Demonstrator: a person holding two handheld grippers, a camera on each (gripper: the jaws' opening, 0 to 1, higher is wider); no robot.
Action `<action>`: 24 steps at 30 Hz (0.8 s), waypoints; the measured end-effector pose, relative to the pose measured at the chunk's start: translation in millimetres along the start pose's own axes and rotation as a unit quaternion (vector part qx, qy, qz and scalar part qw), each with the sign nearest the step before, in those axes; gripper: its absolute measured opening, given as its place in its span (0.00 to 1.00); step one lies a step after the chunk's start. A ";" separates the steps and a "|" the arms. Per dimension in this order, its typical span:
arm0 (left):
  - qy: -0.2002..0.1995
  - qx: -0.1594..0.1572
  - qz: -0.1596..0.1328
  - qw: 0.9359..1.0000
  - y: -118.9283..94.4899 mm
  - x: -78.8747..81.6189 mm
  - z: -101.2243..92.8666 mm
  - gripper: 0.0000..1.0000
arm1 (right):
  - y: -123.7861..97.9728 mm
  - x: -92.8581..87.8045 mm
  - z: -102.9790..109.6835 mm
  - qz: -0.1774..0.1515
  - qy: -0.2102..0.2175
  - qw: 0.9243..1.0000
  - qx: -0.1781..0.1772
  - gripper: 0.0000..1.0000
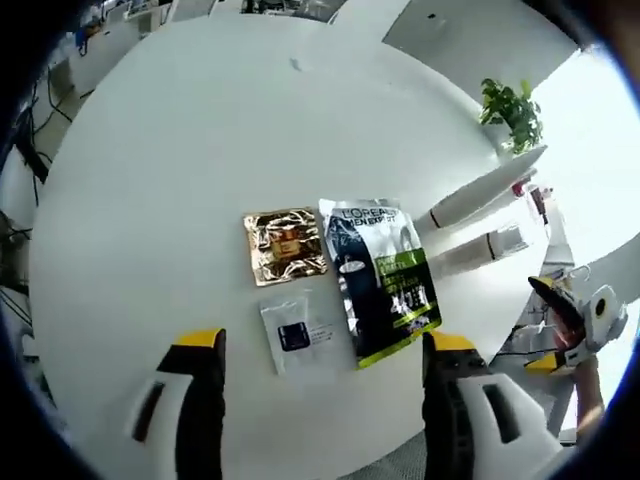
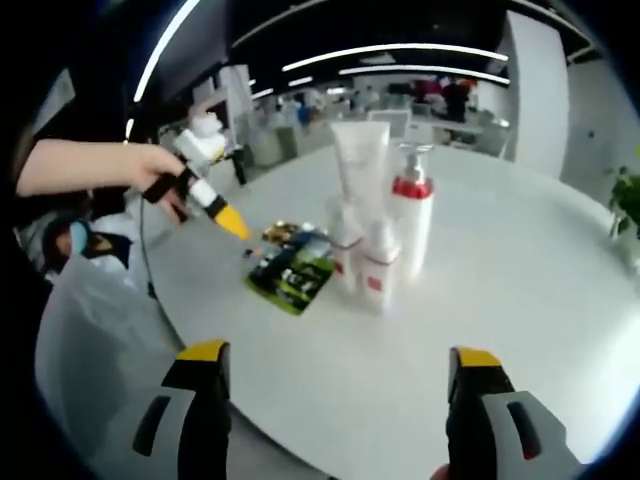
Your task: Arrange the skincare products in the storage area until every visible bottle or jar stands upright without overlapping.
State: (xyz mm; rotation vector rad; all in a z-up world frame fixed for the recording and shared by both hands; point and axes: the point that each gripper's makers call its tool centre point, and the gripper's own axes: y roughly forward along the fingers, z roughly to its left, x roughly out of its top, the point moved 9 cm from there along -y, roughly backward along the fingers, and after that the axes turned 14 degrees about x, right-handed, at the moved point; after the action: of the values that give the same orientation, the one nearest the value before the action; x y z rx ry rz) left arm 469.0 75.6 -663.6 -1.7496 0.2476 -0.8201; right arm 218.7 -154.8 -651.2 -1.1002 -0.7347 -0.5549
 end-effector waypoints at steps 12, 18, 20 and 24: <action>-0.033 -0.049 -0.239 0.969 -54.3 -19.1 22.2 0.99 | 3.0 2.5 4.0 -0.001 -0.003 1.000 0.005 0.99; -0.008 -0.032 -0.295 0.955 -77.3 -39.2 28.9 0.99 | 5.7 2.7 7.7 0.011 -0.021 1.000 0.014 0.99; 0.018 -0.018 -0.306 0.952 -83.8 -47.0 27.1 0.99 | 6.0 4.2 9.6 0.004 -0.018 1.000 0.019 0.99; 0.024 -0.034 -0.354 0.934 -99.6 -55.4 17.9 0.99 | 5.0 3.2 7.2 0.002 -0.011 1.000 0.016 0.99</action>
State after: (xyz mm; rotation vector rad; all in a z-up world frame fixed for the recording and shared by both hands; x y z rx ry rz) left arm 416.3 154.1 -597.5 -1.8999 -0.3565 -1.3784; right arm 222.6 -146.4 -649.8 -1.0790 -0.7577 -0.5279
